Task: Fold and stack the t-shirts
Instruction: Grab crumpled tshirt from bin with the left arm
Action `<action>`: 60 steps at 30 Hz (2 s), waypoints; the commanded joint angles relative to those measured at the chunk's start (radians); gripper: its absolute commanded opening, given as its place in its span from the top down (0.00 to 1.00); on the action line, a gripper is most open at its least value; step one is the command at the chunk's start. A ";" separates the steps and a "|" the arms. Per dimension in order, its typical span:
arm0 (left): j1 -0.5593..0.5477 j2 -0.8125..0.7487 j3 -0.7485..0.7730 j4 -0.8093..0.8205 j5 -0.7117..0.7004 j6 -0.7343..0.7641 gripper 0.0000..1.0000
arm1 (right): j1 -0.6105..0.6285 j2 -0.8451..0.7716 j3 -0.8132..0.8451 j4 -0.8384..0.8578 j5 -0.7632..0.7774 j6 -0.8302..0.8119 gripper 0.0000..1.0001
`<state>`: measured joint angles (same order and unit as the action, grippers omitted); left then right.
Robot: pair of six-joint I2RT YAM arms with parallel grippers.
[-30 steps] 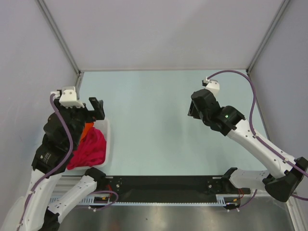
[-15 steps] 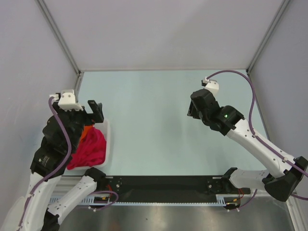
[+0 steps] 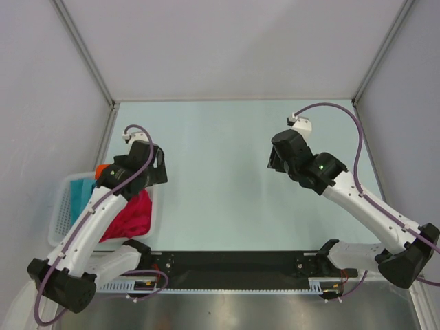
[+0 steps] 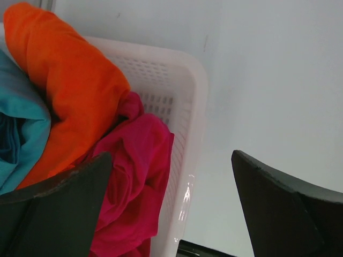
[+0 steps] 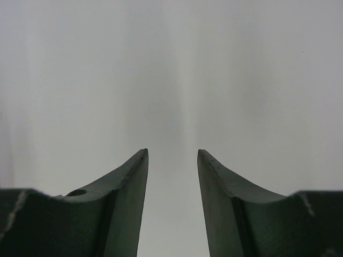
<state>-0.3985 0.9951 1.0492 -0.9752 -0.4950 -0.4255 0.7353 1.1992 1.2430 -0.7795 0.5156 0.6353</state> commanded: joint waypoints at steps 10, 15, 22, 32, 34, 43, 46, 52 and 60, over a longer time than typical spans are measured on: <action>0.089 0.111 -0.005 -0.207 -0.085 -0.303 0.00 | -0.031 -0.076 -0.080 0.022 0.017 -0.002 0.52; 0.118 0.106 -0.043 -0.224 -0.073 -0.344 0.00 | -0.051 -0.099 -0.119 0.046 -0.002 -0.005 0.52; 0.118 0.079 -0.087 -0.197 -0.028 -0.346 0.07 | -0.073 -0.124 -0.158 0.060 -0.020 -0.005 0.52; 0.127 0.043 -0.080 -0.171 0.024 -0.299 0.32 | -0.094 -0.136 -0.174 0.077 -0.045 -0.011 0.52; 0.127 0.056 -0.077 -0.178 0.016 -0.276 0.25 | -0.094 -0.136 -0.175 0.079 -0.048 -0.013 0.52; 0.182 0.076 -0.061 -0.215 0.001 -0.291 0.28 | -0.100 -0.138 -0.172 0.077 -0.052 -0.017 0.52; 0.268 0.024 -0.069 -0.182 0.062 -0.254 0.52 | -0.112 -0.148 -0.172 0.075 -0.054 -0.026 0.52; 0.379 0.007 -0.071 -0.149 0.168 -0.160 1.00 | -0.139 -0.161 -0.186 0.086 -0.075 -0.037 0.52; 0.379 -0.007 0.148 -0.146 0.199 -0.088 1.00 | -0.152 -0.156 -0.220 0.128 -0.123 -0.031 0.52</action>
<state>-0.0265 1.0115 1.0206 -1.1488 -0.3225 -0.5823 0.5877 1.0515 1.0279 -0.6994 0.4232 0.6125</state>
